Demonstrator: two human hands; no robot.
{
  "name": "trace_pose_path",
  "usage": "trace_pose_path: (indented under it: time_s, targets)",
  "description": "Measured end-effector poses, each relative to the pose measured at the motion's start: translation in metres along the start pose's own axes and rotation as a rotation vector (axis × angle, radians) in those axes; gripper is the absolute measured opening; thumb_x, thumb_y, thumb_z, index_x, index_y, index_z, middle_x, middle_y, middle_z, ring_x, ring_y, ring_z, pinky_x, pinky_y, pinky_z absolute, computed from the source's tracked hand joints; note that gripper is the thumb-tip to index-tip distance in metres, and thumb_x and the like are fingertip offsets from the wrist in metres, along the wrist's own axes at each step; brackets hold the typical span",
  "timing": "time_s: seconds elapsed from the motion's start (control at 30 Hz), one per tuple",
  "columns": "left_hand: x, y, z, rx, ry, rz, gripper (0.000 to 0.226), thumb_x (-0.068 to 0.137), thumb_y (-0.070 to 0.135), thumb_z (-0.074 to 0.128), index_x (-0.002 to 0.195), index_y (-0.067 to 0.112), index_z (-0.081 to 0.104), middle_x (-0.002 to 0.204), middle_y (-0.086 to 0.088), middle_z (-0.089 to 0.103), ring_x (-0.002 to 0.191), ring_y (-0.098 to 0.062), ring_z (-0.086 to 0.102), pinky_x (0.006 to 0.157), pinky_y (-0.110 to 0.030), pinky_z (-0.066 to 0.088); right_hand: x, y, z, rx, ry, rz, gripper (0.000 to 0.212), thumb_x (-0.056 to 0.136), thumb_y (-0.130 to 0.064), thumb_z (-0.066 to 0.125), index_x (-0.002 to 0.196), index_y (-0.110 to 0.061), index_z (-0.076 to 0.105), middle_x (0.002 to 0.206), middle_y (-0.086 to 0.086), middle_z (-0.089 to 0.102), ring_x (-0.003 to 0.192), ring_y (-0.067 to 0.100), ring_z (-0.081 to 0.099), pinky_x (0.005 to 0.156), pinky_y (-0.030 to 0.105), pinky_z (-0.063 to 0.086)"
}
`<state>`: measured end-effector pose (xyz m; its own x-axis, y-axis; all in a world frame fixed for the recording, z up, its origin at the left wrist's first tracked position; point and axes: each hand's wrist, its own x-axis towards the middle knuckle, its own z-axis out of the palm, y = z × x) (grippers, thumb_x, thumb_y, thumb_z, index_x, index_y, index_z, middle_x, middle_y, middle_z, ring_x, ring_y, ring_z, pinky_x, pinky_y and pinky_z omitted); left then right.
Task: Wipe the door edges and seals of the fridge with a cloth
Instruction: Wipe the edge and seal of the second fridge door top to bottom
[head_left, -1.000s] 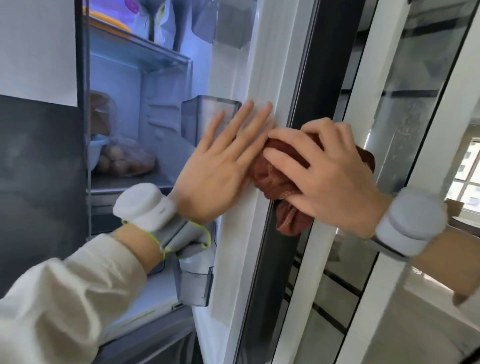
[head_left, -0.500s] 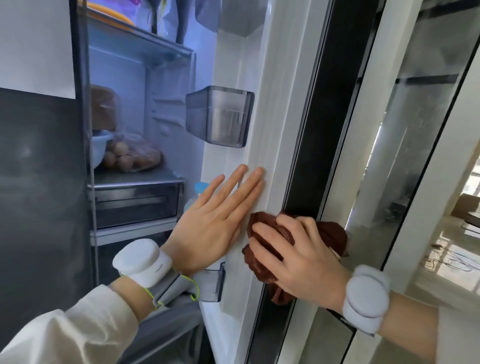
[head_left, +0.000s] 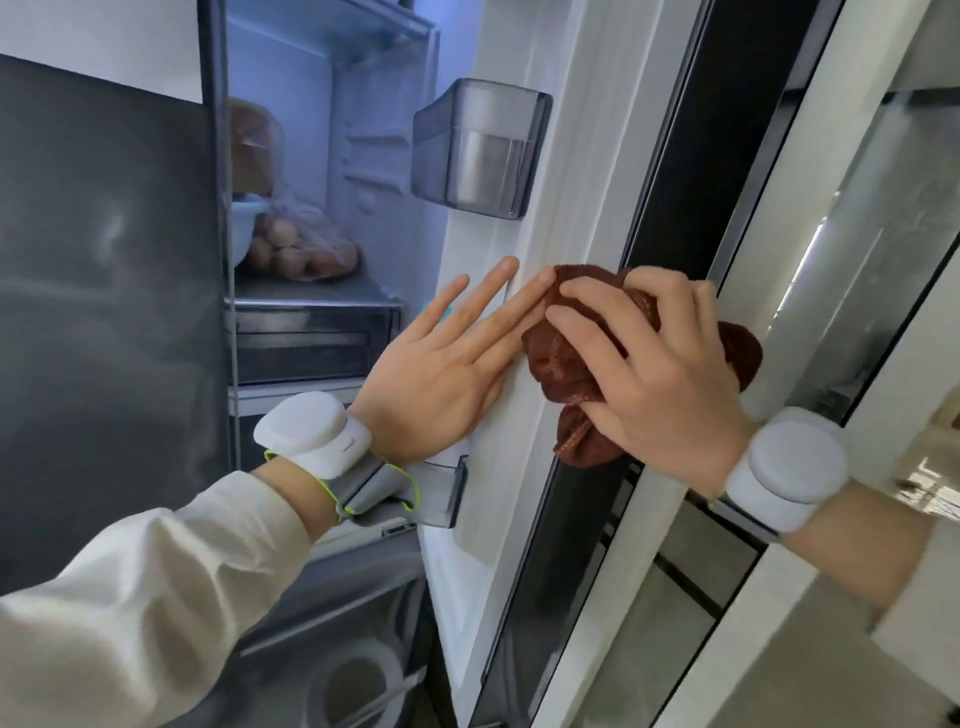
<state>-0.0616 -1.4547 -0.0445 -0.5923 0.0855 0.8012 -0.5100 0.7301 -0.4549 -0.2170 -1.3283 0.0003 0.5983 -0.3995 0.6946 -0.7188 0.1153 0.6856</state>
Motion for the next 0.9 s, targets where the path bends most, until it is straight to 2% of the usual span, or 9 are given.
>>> trace_pose_path:
  time_s: [0.17, 0.33, 0.43, 0.5, 0.57, 0.63, 0.73, 0.77, 0.9]
  targets:
    - [-0.009, -0.002, -0.01, -0.009, -0.038, -0.049, 0.06, 0.091, 0.017, 0.039, 0.147, 0.008, 0.019, 0.154, -0.003, 0.013, 0.142, -0.026, 0.013, 0.115, -0.041, 0.013, -0.028, -0.056, 0.004, 0.015, -0.05, 0.012, 0.021, 0.093, -0.014, 0.05, 0.106, -0.006, 0.065, 0.109, 0.016, 0.065, 0.098, 0.034, 0.046, 0.074, 0.043, 0.037]
    - [-0.032, 0.009, -0.01, -0.049, -0.111, -0.096, 0.066, 0.083, 0.014, 0.038, 0.146, 0.004, 0.019, 0.154, -0.007, 0.013, 0.141, -0.028, 0.014, 0.113, -0.043, 0.017, -0.069, -0.115, 0.01, 0.112, -0.218, -0.067, 0.033, 0.096, -0.009, 0.036, 0.099, -0.011, 0.069, 0.107, 0.013, 0.066, 0.098, 0.032, 0.049, 0.076, 0.042, 0.037]
    - [-0.064, 0.022, -0.002, -0.097, -0.162, -0.082, 0.069, 0.083, 0.015, 0.039, 0.146, 0.004, 0.015, 0.156, -0.008, 0.009, 0.141, -0.027, 0.014, 0.114, -0.041, 0.015, -0.068, -0.113, 0.005, 0.158, -0.243, -0.103, 0.034, 0.097, -0.009, 0.035, 0.097, -0.013, 0.069, 0.106, 0.011, 0.066, 0.093, 0.029, 0.052, 0.074, 0.039, 0.038]
    - [-0.086, 0.028, 0.004, -0.188, -0.167, -0.158, 0.066, 0.087, 0.018, 0.038, 0.146, 0.003, 0.013, 0.156, -0.011, 0.008, 0.143, -0.024, 0.01, 0.115, -0.037, 0.012, -0.051, -0.096, -0.001, 0.162, -0.205, -0.056, 0.031, 0.097, -0.01, 0.037, 0.101, -0.011, 0.067, 0.11, 0.012, 0.064, 0.093, 0.03, 0.05, 0.073, 0.039, 0.037]
    - [-0.101, 0.031, 0.009, -0.289, -0.183, -0.266, 0.066, 0.089, 0.023, 0.037, 0.146, 0.002, 0.011, 0.153, -0.015, 0.014, 0.143, -0.022, 0.01, 0.115, -0.033, 0.01, -0.033, -0.078, -0.005, 0.133, -0.173, 0.013, 0.029, 0.095, -0.009, 0.038, 0.106, -0.008, 0.065, 0.113, 0.015, 0.062, 0.096, 0.032, 0.045, 0.074, 0.04, 0.033]
    - [-0.108, 0.035, 0.014, -0.354, -0.227, -0.332, 0.069, 0.089, 0.028, 0.037, 0.147, 0.002, 0.008, 0.15, -0.019, 0.022, 0.138, -0.022, 0.02, 0.114, -0.029, 0.008, -0.022, -0.068, -0.005, 0.108, -0.179, 0.045, 0.033, 0.093, -0.01, 0.035, 0.108, -0.007, 0.064, 0.112, 0.015, 0.062, 0.098, 0.034, 0.042, 0.075, 0.041, 0.032]
    - [-0.111, 0.036, 0.02, -0.283, -0.255, -0.306, 0.067, 0.087, 0.032, 0.039, 0.141, -0.003, 0.02, 0.13, -0.02, 0.052, 0.119, -0.026, 0.039, 0.11, -0.035, 0.017, -0.023, -0.074, 0.0, 0.092, -0.221, 0.029, 0.036, 0.089, -0.016, 0.036, 0.108, -0.007, 0.065, 0.109, 0.015, 0.064, 0.101, 0.034, 0.041, 0.08, 0.041, 0.032]
    - [-0.111, 0.036, 0.022, -0.242, -0.252, -0.283, 0.066, 0.087, 0.032, 0.04, 0.14, -0.003, 0.023, 0.122, -0.018, 0.056, 0.113, -0.026, 0.041, 0.108, -0.037, 0.02, -0.025, -0.077, 0.002, 0.088, -0.222, 0.023, 0.034, 0.088, -0.016, 0.039, 0.107, -0.007, 0.066, 0.108, 0.015, 0.064, 0.101, 0.034, 0.041, 0.08, 0.041, 0.032]
    - [-0.115, 0.036, 0.026, -0.171, -0.231, -0.25, 0.065, 0.087, 0.035, 0.04, 0.139, -0.003, 0.027, 0.113, -0.017, 0.059, 0.108, -0.027, 0.044, 0.106, -0.041, 0.024, -0.039, -0.091, 0.003, 0.078, -0.239, -0.025, 0.029, 0.092, -0.013, 0.04, 0.105, -0.008, 0.065, 0.107, 0.014, 0.065, 0.102, 0.033, 0.044, 0.083, 0.042, 0.034]
